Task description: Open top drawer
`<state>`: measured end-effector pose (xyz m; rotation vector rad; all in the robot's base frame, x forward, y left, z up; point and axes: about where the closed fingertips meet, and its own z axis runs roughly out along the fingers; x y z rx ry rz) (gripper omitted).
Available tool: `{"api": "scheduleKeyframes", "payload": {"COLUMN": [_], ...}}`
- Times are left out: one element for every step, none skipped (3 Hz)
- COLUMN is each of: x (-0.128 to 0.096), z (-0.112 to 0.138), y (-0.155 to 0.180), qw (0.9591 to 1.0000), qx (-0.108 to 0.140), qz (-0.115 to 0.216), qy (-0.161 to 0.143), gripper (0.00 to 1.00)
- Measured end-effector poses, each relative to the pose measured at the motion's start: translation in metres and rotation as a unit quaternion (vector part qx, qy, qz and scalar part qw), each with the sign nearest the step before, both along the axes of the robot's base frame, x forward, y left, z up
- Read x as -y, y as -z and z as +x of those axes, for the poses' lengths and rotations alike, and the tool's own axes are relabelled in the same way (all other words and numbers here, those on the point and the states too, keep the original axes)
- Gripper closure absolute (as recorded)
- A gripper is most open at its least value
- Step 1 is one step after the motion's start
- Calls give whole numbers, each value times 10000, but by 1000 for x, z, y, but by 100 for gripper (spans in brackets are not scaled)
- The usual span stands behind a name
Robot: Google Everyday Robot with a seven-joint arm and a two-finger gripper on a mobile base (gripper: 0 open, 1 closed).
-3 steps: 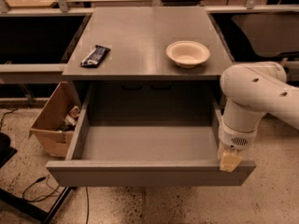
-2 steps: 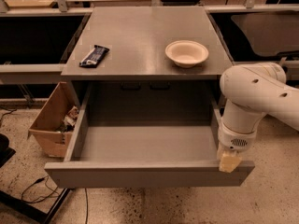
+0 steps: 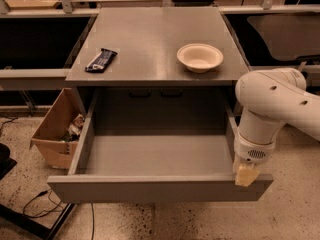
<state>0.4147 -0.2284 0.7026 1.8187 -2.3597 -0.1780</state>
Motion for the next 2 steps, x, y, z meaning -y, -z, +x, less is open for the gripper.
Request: {"api": "scheduleKeyframes", "payload": {"x": [1, 2], "z": [-4, -7], "y": [0, -1], "qw": [10000, 10000], "qx": [-53, -74], "qz": [-19, -43], "qy": [9, 39], "gripper": [100, 100]}}
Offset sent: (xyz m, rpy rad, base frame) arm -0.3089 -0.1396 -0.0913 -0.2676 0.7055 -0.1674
